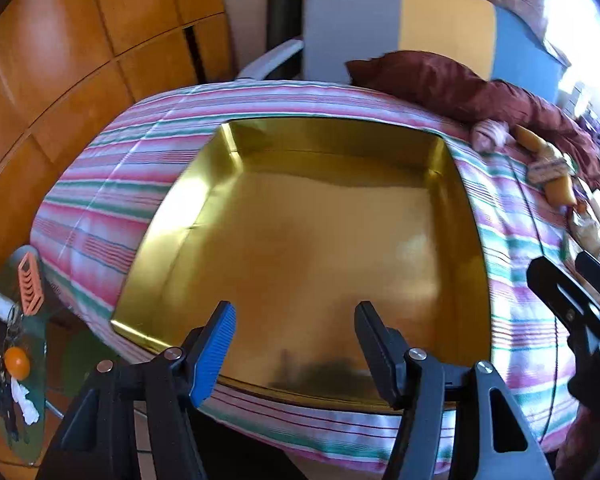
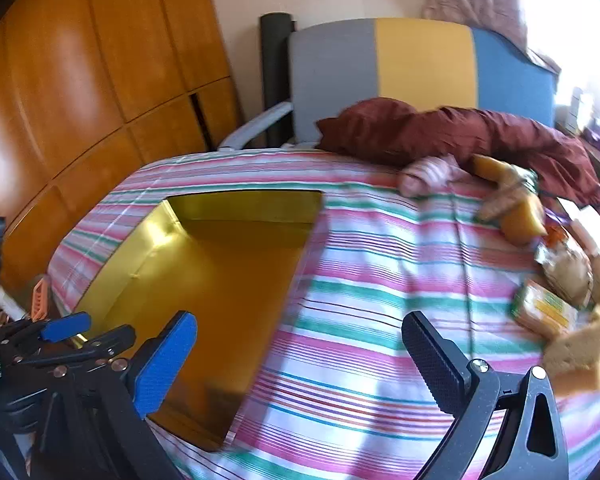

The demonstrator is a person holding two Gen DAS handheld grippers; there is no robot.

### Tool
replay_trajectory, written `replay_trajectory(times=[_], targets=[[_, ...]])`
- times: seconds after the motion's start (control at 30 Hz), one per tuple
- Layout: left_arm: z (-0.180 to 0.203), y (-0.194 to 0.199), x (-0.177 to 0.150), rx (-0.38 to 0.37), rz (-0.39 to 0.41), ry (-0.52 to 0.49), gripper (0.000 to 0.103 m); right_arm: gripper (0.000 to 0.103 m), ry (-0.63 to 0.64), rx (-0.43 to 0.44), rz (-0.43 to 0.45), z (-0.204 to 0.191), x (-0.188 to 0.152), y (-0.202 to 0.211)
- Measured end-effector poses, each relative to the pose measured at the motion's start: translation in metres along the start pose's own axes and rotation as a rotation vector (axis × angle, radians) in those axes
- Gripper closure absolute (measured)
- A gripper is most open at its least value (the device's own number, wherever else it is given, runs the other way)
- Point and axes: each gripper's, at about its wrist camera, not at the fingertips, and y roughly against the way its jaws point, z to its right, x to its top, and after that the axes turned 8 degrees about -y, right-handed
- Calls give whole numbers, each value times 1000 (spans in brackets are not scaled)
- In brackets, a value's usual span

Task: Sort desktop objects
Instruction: 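Move both tools from the gold tray toward the pile of items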

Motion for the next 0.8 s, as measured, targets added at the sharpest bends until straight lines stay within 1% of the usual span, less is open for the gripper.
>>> replay_trajectory(times=[0.23,0.4,0.47,0.57,0.63,0.67,0.7,0.8], targets=[[55,8,0,-81,22,-152,40,0,-68,-77,0,44,-7,10],[89,15,0,-151,39,-245,40,0,-131,-166,27,88,-17,24],[99,18,1,-174,49,-268,40,0,-177,-202,50,107,-20,33],[112,19,3,-207,57,-299,40,1,-263,-261,118,138,-26,53],[120,17,3,-221,53,-312,40,7,-311,-326,155,160,-27,61],[123,17,3,-229,48,-316,40,11,-329,-342,164,169,-26,62],[127,17,3,-234,44,-320,40,14,-348,-359,173,179,-24,62],[138,17,4,-240,44,-342,40,15,-375,-445,170,204,-21,58]])
